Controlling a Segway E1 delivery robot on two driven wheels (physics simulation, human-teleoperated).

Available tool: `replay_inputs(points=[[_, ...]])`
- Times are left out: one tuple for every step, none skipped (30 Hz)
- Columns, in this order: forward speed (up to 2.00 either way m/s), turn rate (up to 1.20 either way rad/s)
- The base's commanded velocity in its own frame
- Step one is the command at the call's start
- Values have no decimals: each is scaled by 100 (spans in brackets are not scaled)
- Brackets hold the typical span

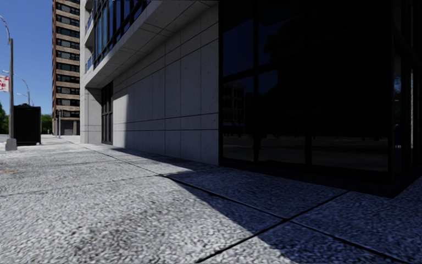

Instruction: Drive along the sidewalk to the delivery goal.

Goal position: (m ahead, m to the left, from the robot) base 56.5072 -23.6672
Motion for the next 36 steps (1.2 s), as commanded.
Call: replay_inputs(points=[[177, 71], [182, 71], [182, 71], [184, 71], [186, 71], [190, 71], [194, 71], [200, 71], [200, 71], [200, 71], [200, 71], [200, 71], [200, 71], [200, 71], [200, 71], [200, 71], [200, 69], [200, 54], [200, 54], [200, 1], [200, 0], [200, 0], [200, 0], [200, 0], [200, 0], [200, 0], [200, 0], [200, 0], [200, 0], [200, 0], [200, 0], [200, 0], [200, 1], [200, 25], [200, 43], [200, 43]])
